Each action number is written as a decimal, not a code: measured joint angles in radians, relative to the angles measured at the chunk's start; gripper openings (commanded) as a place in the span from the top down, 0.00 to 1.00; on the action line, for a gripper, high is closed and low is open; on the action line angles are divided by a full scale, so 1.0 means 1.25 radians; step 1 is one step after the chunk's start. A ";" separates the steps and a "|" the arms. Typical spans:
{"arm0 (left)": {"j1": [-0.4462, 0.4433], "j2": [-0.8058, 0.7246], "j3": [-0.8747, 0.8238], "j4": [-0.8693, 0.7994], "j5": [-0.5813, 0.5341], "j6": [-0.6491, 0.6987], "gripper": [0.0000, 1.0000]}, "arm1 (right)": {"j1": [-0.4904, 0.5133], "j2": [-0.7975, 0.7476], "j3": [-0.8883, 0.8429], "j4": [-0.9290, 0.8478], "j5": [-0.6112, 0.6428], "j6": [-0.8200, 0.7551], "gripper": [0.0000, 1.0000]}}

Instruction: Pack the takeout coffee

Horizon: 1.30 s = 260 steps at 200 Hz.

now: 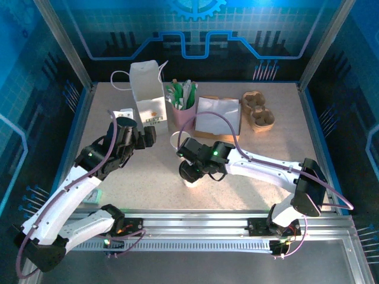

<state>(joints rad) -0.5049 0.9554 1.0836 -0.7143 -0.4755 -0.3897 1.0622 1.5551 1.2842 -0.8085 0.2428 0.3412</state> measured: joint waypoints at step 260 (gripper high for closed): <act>0.000 0.005 0.000 -0.006 0.000 0.001 0.01 | 0.014 0.041 0.021 -0.010 0.015 0.011 0.43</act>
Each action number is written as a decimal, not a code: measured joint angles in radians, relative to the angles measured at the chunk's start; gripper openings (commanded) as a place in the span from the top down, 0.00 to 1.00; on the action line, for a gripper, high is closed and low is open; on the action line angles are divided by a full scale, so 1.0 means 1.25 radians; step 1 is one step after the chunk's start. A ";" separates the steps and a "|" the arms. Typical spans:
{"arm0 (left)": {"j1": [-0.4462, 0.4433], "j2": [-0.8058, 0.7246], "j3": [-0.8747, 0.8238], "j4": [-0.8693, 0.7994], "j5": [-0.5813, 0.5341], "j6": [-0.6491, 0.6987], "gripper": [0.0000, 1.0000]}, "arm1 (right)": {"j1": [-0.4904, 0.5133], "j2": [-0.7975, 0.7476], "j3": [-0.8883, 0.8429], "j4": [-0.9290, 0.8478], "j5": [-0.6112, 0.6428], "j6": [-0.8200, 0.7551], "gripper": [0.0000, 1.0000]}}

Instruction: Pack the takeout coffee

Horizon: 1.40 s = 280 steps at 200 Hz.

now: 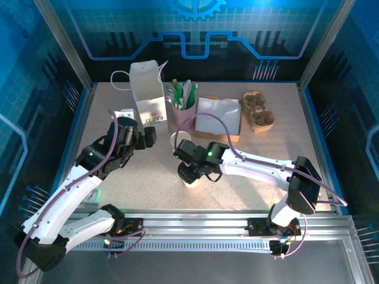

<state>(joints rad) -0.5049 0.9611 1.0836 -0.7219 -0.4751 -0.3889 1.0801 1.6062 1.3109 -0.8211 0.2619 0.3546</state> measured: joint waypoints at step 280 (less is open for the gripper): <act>0.000 0.016 0.000 -0.006 0.001 0.006 0.01 | -0.396 -0.255 -0.070 -0.113 0.030 -0.009 0.43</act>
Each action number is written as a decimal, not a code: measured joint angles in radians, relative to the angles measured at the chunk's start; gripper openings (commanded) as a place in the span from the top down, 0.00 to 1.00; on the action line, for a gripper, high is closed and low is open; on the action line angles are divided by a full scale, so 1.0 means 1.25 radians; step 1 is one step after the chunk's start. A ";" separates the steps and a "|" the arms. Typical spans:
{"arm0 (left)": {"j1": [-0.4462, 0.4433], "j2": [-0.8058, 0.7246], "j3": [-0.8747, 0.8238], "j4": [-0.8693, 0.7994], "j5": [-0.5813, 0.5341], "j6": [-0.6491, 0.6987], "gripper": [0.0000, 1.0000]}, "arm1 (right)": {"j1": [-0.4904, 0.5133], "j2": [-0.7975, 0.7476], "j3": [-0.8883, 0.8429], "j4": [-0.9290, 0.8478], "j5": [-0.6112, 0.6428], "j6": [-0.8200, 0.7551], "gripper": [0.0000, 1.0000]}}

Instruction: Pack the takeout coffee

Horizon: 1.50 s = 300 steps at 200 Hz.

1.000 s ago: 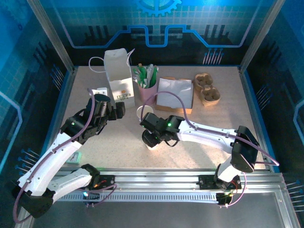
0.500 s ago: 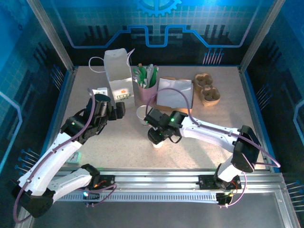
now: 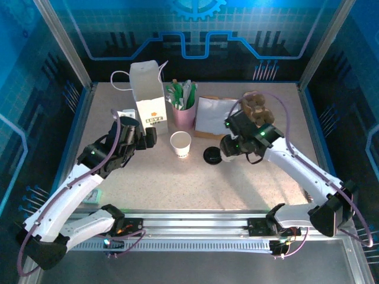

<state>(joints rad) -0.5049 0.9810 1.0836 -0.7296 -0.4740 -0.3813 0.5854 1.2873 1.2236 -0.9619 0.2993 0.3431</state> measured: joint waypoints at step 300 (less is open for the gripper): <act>0.000 0.006 0.003 -0.021 0.056 -0.001 0.01 | -0.254 0.055 -0.031 0.094 -0.021 0.030 0.19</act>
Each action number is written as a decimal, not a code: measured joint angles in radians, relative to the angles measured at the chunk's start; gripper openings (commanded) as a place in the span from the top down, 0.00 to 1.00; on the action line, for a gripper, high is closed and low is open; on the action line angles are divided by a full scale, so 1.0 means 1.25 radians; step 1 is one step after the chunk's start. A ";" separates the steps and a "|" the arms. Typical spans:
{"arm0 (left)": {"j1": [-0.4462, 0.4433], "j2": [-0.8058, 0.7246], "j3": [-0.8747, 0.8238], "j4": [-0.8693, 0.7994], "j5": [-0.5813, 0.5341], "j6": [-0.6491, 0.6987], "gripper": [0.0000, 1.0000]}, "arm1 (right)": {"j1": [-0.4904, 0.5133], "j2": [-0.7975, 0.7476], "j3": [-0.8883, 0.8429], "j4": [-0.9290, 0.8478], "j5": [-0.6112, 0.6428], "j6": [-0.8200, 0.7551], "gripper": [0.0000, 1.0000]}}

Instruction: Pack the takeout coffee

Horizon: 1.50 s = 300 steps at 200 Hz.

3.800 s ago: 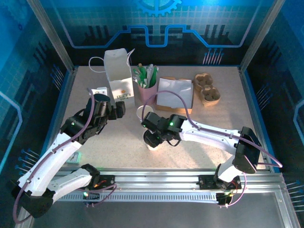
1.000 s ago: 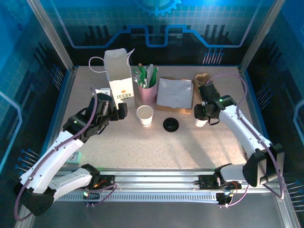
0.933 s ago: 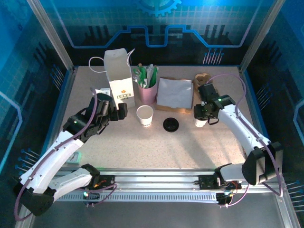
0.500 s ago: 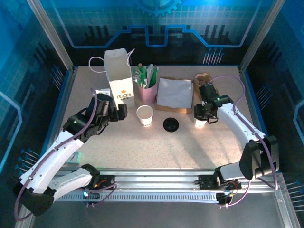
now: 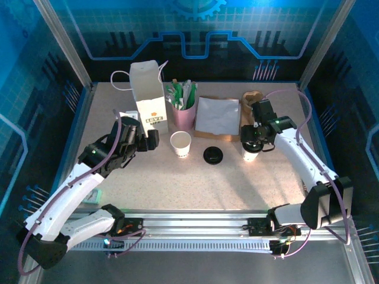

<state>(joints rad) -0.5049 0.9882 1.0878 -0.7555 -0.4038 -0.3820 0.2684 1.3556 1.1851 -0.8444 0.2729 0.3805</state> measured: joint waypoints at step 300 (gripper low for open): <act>0.036 -0.158 -0.156 0.143 -0.084 0.063 0.01 | 0.300 0.405 0.046 0.157 -0.016 -0.069 0.15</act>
<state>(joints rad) -0.4595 0.7906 0.8928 -0.5770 -0.5087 -0.3035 0.6437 1.8622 1.2423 -0.6487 0.2523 0.2943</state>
